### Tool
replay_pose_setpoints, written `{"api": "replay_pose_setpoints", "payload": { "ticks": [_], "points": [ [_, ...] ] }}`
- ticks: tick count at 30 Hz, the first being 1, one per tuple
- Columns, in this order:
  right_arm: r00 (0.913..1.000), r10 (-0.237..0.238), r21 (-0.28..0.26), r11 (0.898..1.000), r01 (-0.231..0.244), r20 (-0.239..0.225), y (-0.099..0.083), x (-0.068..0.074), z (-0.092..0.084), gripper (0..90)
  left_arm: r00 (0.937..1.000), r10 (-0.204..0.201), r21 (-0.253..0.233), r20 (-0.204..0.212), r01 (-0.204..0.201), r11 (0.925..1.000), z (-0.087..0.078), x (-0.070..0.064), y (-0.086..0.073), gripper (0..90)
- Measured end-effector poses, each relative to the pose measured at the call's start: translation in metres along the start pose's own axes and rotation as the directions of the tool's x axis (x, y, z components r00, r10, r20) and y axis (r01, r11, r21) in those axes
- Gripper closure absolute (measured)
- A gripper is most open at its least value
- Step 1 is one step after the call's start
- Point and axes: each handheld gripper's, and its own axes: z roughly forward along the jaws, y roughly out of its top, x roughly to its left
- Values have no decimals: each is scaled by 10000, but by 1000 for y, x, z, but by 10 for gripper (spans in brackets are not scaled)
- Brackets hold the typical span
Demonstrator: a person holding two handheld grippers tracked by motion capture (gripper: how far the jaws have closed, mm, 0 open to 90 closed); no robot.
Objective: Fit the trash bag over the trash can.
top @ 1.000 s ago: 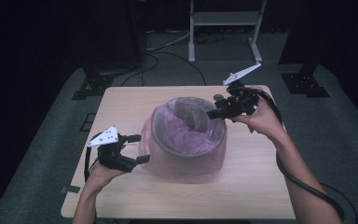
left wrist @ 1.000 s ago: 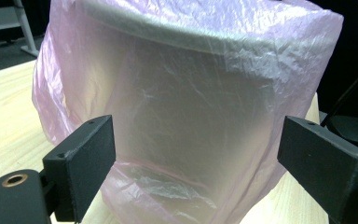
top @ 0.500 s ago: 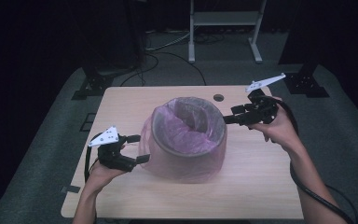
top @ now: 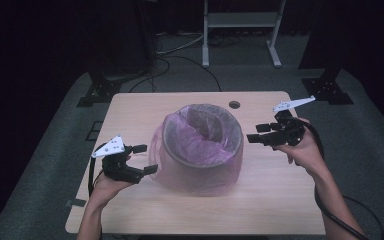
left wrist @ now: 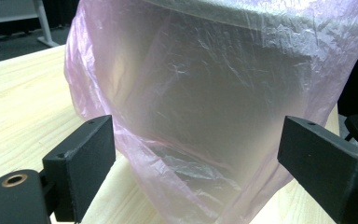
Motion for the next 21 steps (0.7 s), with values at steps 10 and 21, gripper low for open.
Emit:
{"api": "replay_pose_setpoints", "payload": {
  "ticks": [10,21],
  "points": [
    [9995,260,-119,9996,-258,171,-26,-6,1,352,9999,-12,-29,-127,12,10000,-4,2,-2,99],
    [9968,573,-219,9982,-562,559,-71,-6,2,343,9997,-88,-74,-229,86,9999,-10,3,-6,99]
  ]
}}
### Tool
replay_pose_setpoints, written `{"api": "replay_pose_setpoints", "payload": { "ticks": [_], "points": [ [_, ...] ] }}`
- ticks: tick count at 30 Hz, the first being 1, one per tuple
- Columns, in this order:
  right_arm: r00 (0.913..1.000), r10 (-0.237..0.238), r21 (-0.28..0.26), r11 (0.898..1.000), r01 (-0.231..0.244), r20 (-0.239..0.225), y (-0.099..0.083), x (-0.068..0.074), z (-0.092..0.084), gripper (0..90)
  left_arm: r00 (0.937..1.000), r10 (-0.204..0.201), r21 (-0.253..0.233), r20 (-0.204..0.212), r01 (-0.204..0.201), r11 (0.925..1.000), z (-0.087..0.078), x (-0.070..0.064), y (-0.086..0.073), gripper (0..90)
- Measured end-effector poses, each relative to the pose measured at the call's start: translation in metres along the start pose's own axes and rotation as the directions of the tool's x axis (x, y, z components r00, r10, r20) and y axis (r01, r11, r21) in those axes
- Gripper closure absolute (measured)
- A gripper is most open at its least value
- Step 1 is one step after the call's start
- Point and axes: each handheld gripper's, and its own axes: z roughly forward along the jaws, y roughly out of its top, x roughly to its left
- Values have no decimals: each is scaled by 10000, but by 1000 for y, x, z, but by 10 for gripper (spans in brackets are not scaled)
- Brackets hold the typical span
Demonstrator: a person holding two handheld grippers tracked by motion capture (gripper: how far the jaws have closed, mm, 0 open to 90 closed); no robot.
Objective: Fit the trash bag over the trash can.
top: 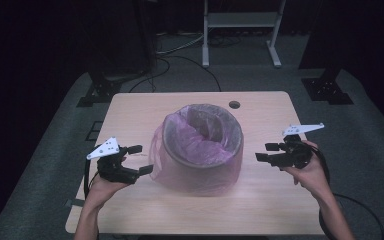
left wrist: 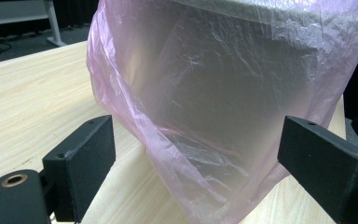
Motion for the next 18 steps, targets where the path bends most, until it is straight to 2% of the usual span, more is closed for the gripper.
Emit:
{"api": "replay_pose_setpoints", "payload": {
  "ticks": [3,18],
  "points": [
    [9999,105,20,9999,-105,80,-11,-2,-2,339,10000,-39,57,9,39,10000,0,-1,-1,99],
    [9968,689,-615,9959,-663,407,-60,-2,-12,323,10000,-60,240,59,59,9997,1,-1,-6,99]
  ]
}}
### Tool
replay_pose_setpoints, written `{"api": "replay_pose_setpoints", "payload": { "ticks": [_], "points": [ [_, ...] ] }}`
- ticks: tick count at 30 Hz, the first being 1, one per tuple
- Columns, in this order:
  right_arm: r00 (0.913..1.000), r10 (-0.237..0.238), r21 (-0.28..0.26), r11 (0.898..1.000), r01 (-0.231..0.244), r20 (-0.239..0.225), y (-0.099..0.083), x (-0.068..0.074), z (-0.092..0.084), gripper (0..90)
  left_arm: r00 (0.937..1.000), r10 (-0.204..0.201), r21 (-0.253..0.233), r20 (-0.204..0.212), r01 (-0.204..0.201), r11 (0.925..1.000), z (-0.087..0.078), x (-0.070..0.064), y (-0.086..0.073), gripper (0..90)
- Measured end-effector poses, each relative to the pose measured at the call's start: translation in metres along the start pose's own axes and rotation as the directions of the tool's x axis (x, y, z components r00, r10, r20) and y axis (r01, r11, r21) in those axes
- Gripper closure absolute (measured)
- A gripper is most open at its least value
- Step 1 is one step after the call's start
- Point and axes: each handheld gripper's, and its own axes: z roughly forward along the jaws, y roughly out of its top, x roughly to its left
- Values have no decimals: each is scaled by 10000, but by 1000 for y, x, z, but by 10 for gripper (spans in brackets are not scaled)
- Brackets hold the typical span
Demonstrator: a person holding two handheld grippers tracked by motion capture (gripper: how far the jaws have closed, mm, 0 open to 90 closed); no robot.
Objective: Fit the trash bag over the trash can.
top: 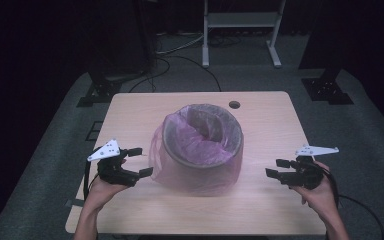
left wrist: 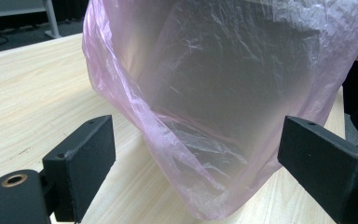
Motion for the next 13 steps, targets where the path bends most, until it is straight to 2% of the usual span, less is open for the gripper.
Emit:
{"api": "replay_pose_setpoints", "payload": {
  "ticks": [8,11,13],
  "points": [
    [9994,281,-546,9981,-271,184,-22,4,-1,313,10000,-45,-13,59,45,10000,0,0,-1,98],
    [9981,598,-1142,9918,-581,112,-30,4,-3,308,10000,7,-31,62,-7,10000,0,0,-1,90],
    [9967,813,-1741,9816,-788,74,-36,3,-4,309,10000,0,-40,80,0,10000,0,0,-1,90]
  ]
}}
